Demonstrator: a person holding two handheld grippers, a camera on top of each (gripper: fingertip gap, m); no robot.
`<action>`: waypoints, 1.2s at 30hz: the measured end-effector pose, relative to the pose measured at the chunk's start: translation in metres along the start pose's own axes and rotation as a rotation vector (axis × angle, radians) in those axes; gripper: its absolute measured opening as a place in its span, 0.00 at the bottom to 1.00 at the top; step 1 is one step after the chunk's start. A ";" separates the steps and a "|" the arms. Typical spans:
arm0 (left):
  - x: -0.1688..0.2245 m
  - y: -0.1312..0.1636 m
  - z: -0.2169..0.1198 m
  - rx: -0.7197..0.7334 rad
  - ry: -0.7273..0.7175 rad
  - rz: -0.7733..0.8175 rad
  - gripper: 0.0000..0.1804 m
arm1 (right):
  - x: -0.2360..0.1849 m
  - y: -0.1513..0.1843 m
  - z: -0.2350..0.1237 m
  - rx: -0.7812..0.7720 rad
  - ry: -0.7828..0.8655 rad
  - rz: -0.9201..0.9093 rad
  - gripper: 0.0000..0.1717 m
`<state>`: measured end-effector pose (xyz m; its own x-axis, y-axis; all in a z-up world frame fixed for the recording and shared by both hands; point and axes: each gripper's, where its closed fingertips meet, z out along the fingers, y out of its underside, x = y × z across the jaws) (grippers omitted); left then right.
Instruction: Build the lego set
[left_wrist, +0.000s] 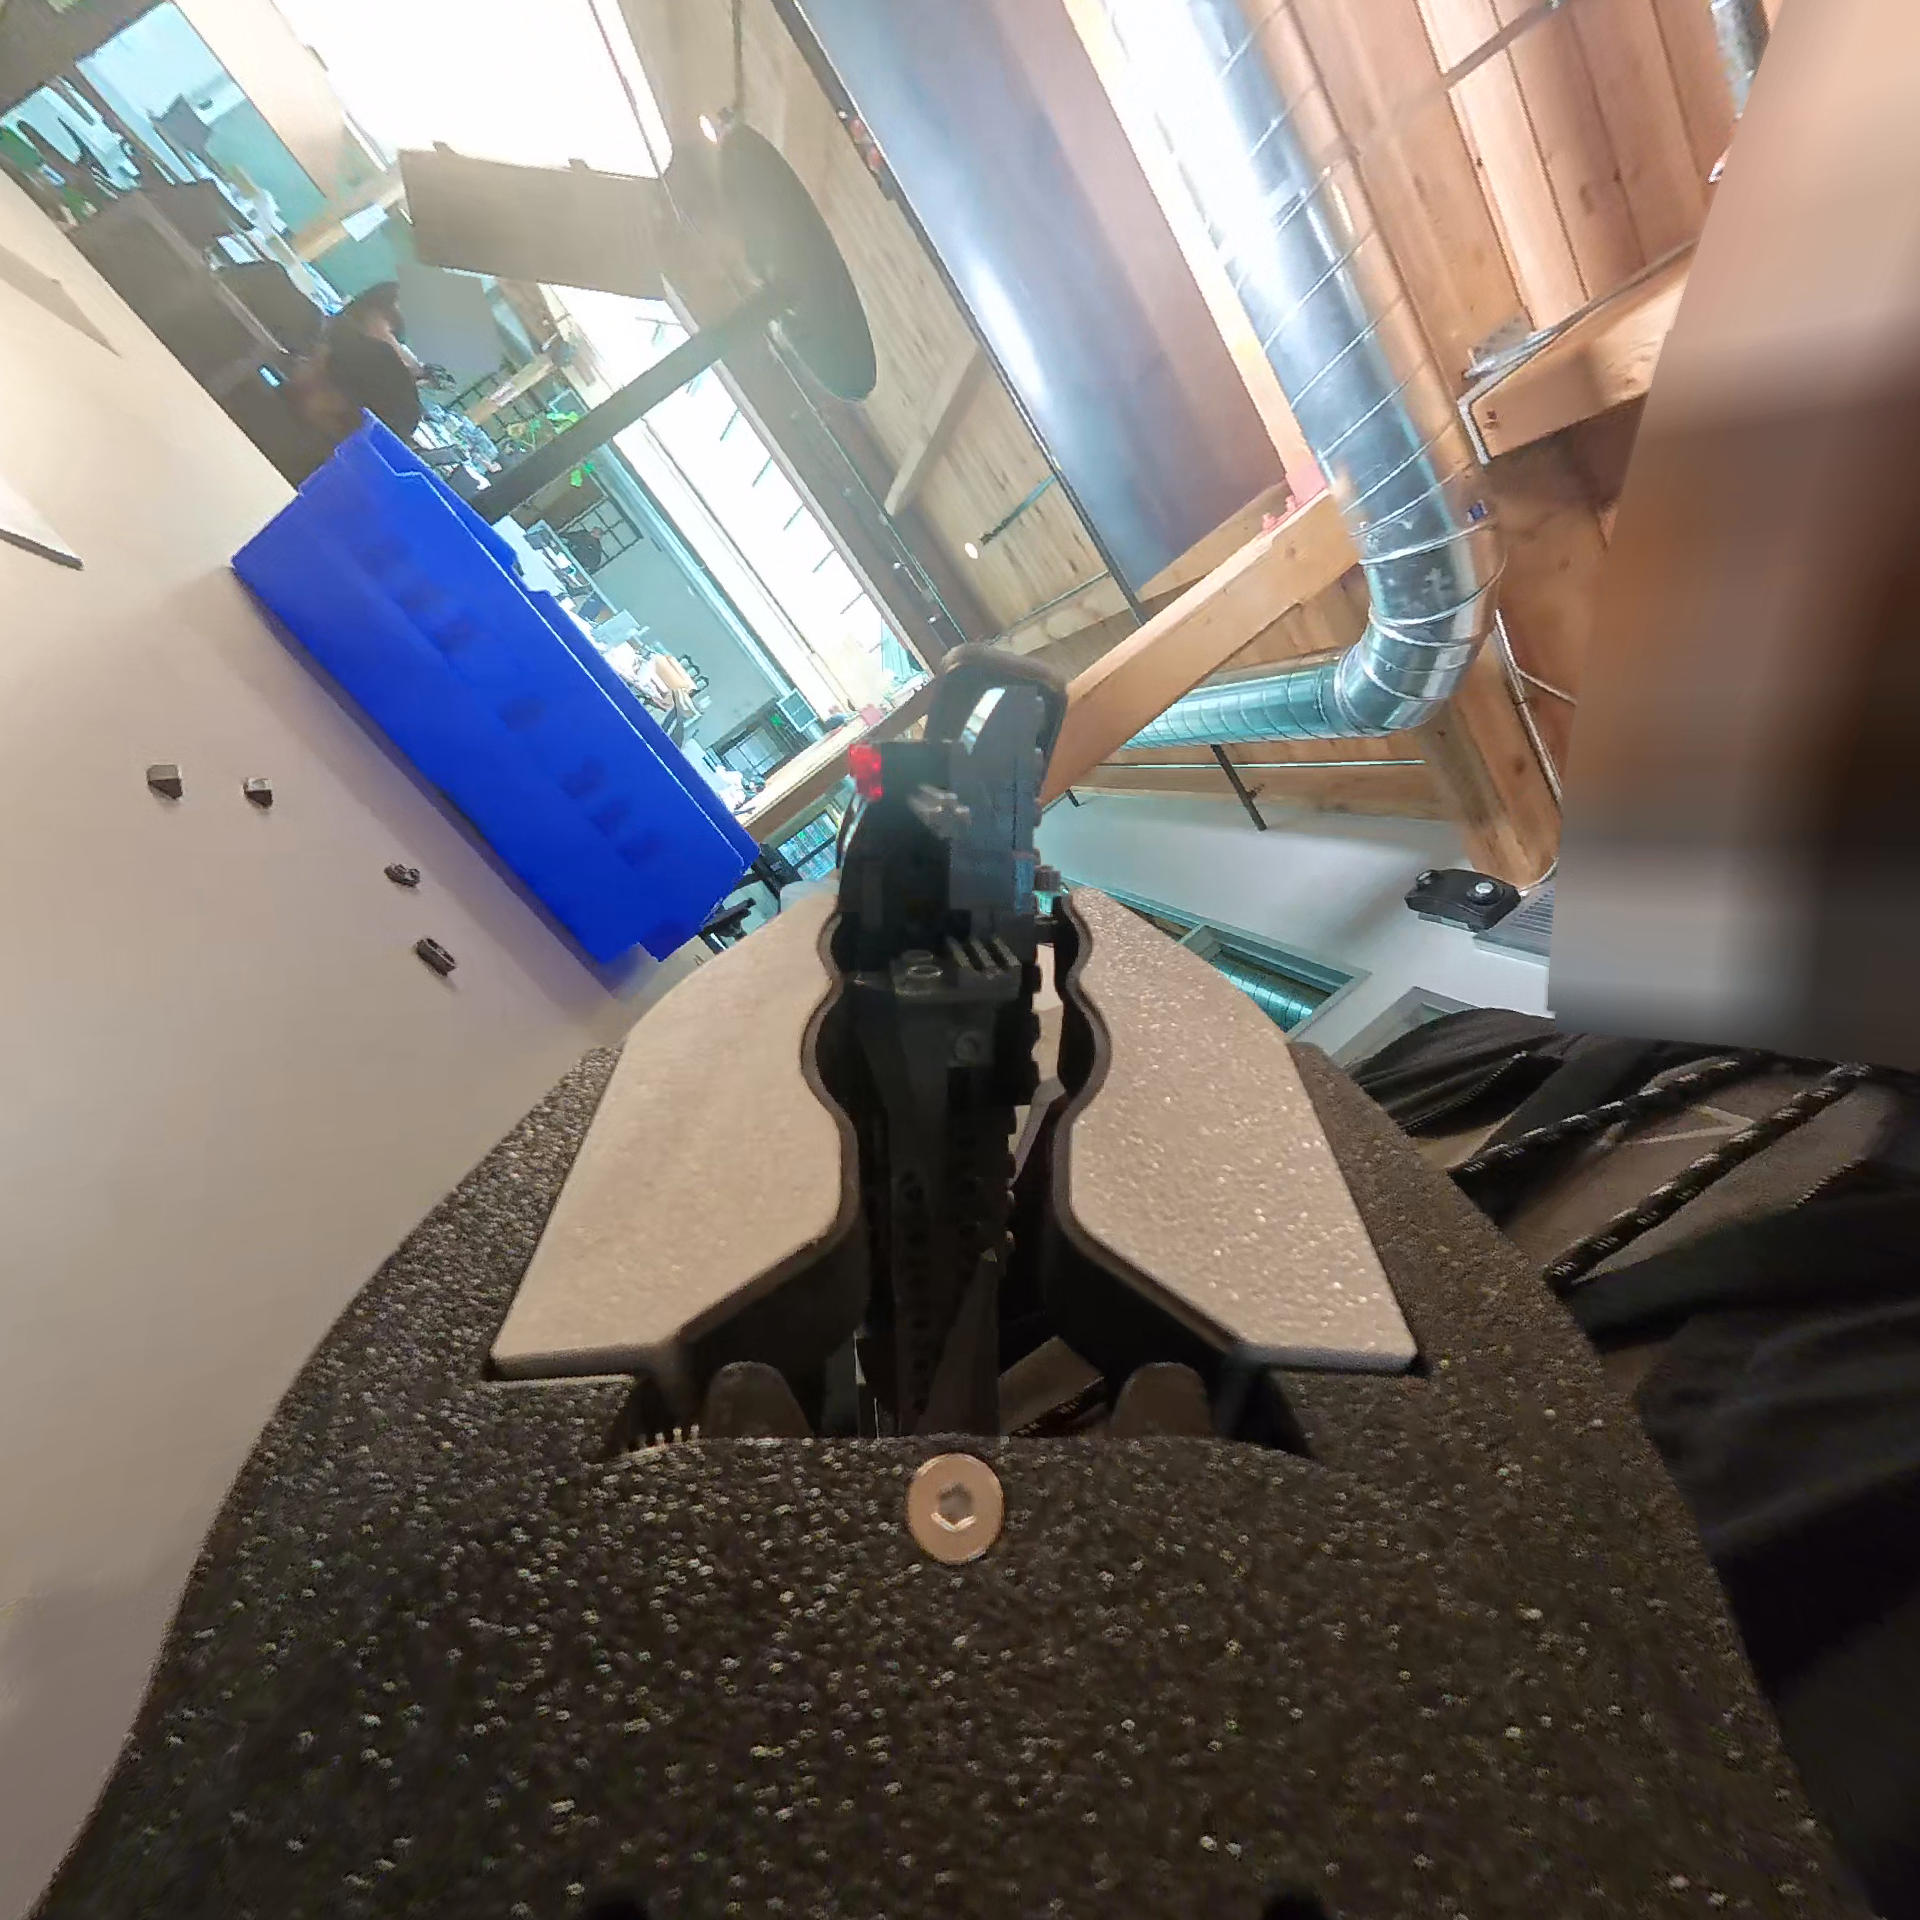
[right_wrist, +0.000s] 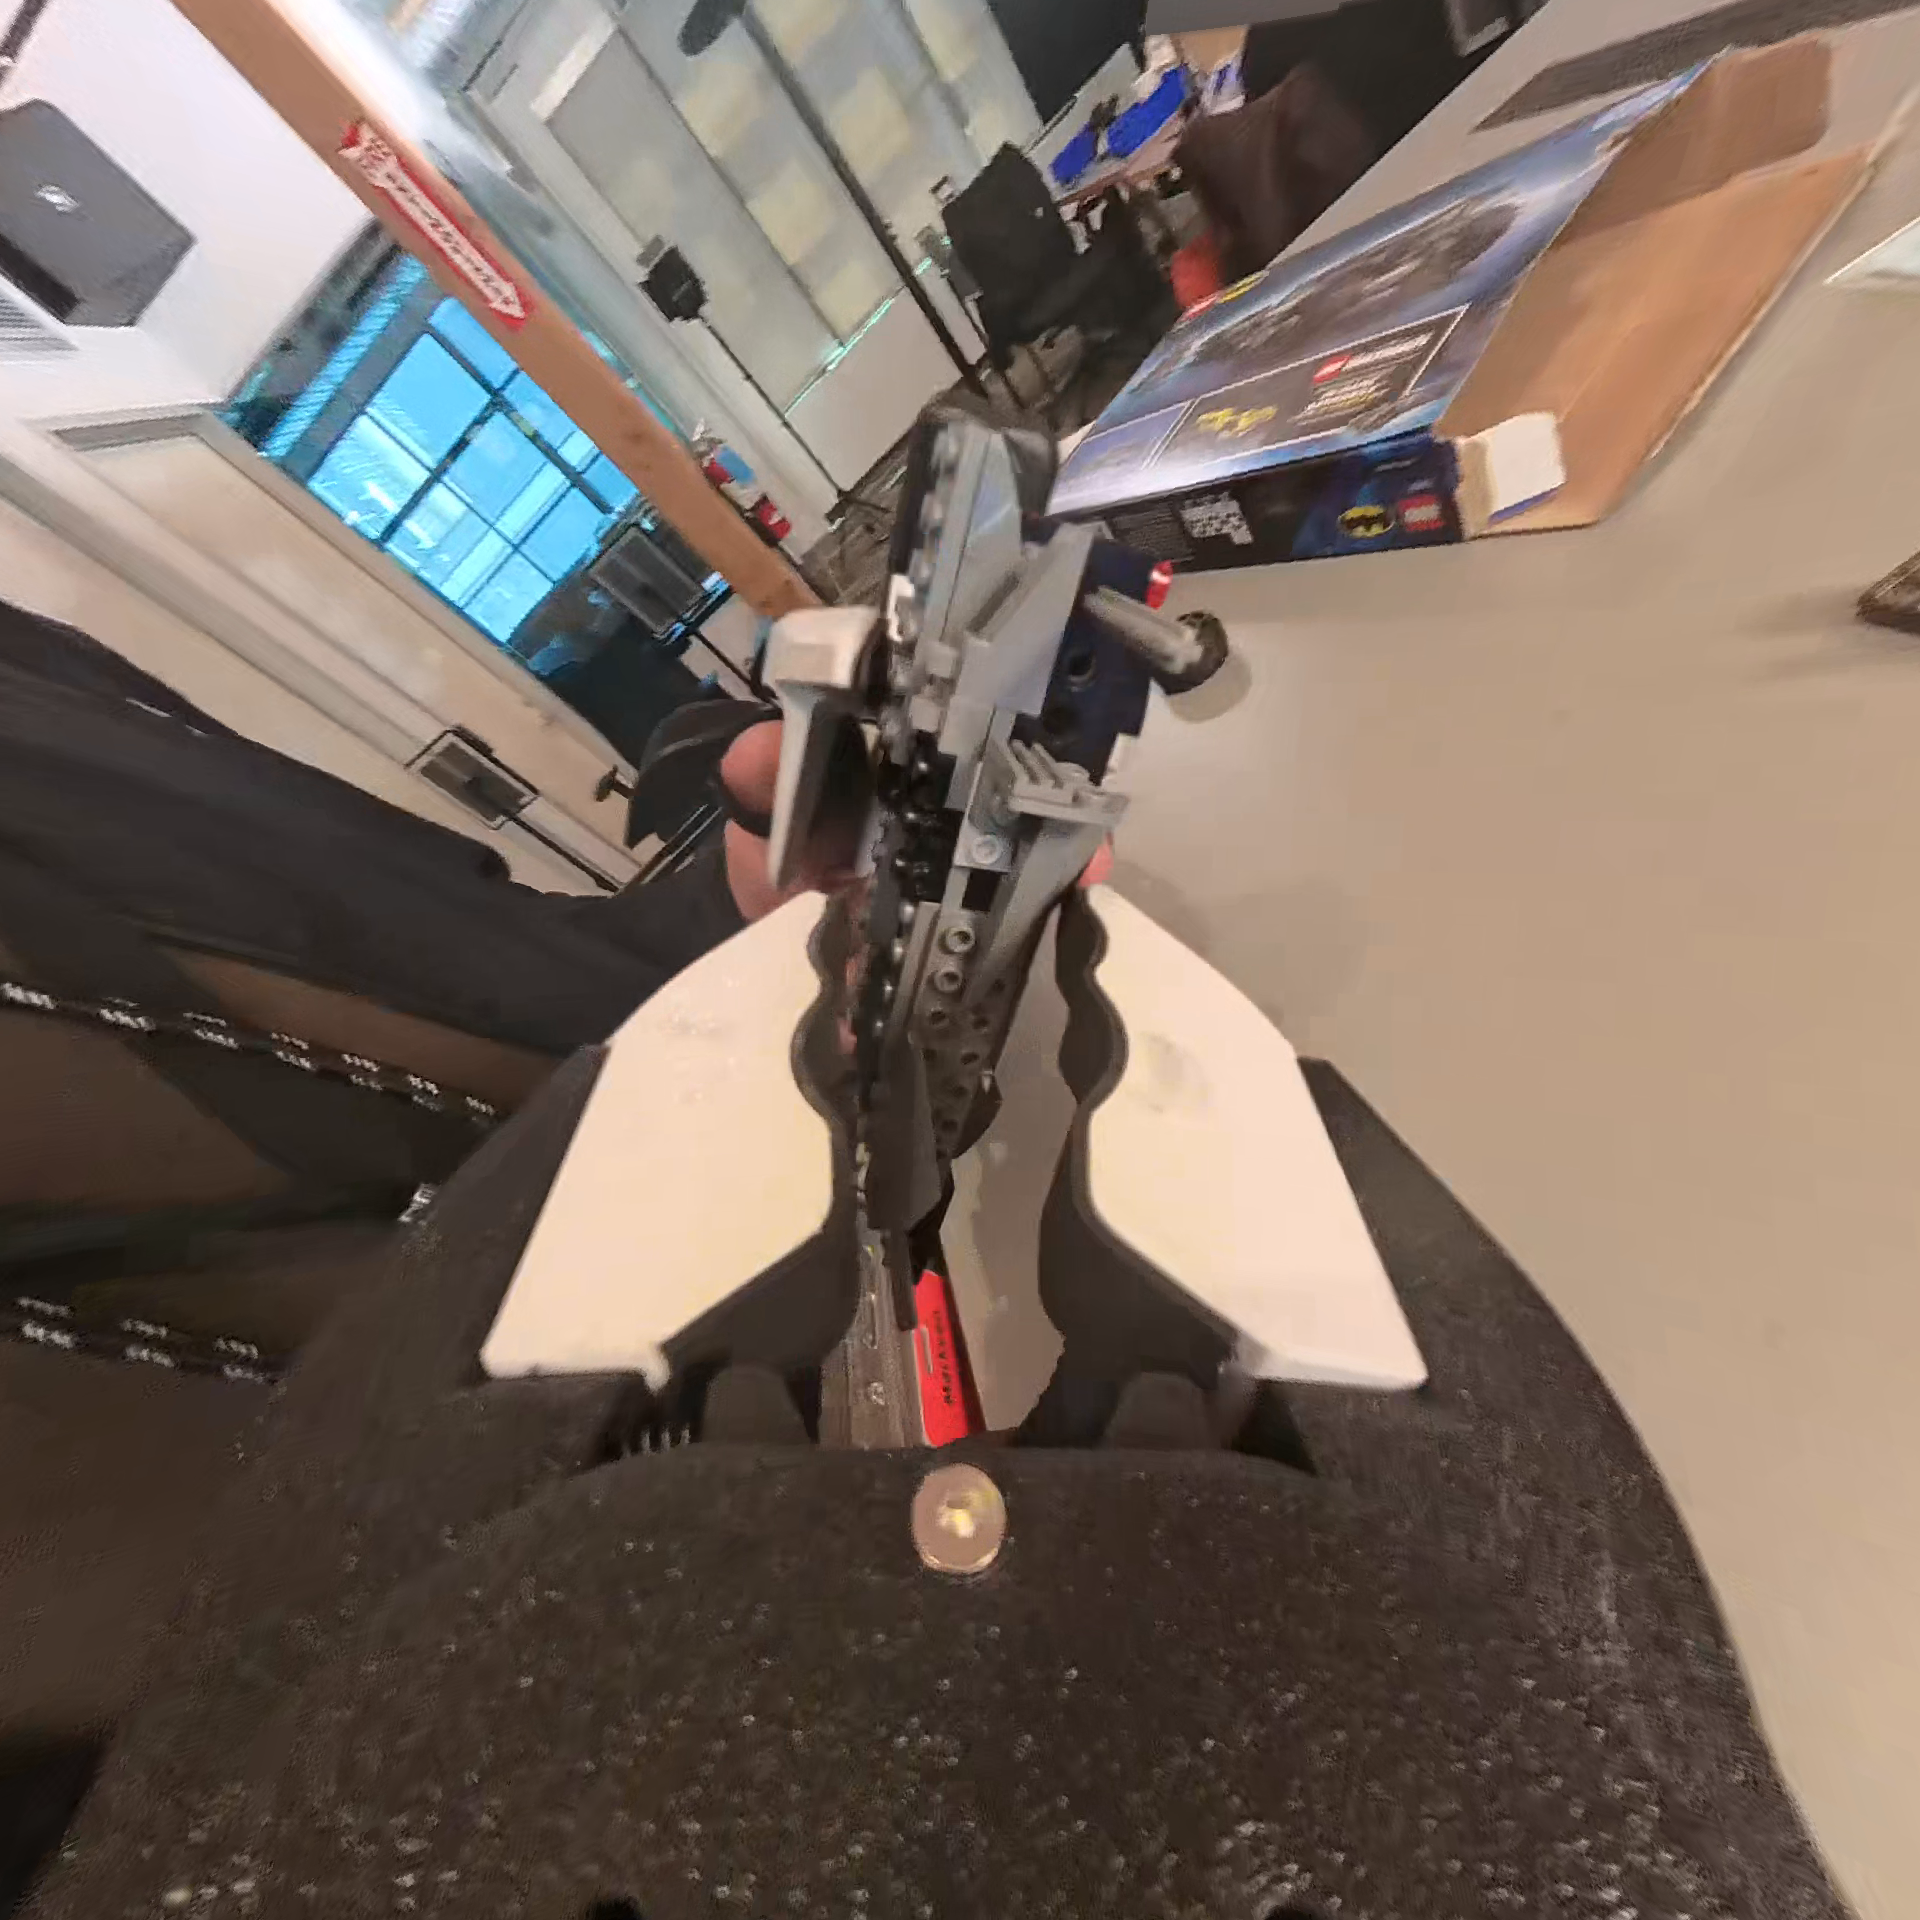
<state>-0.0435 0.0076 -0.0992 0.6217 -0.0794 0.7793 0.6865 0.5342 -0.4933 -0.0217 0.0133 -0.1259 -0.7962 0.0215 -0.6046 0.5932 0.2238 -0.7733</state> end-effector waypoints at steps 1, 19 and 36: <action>-0.001 0.001 0.001 -0.004 0.003 0.009 0.20 | 0.002 0.001 -0.001 0.005 0.000 0.007 0.20; -0.089 0.004 -0.024 -0.117 -0.533 0.083 0.49 | 0.074 0.023 -0.020 -0.006 0.073 0.218 0.16; -0.076 -0.041 -0.029 0.068 -0.728 0.531 0.54 | 0.116 0.038 -0.019 -0.143 0.229 0.188 0.27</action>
<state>-0.1075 -0.0328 -0.1493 0.4423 0.7317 0.5187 0.3389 0.3991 -0.8520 -0.0936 0.0423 -0.2214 -0.6899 0.2905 -0.6630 0.7227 0.3296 -0.6075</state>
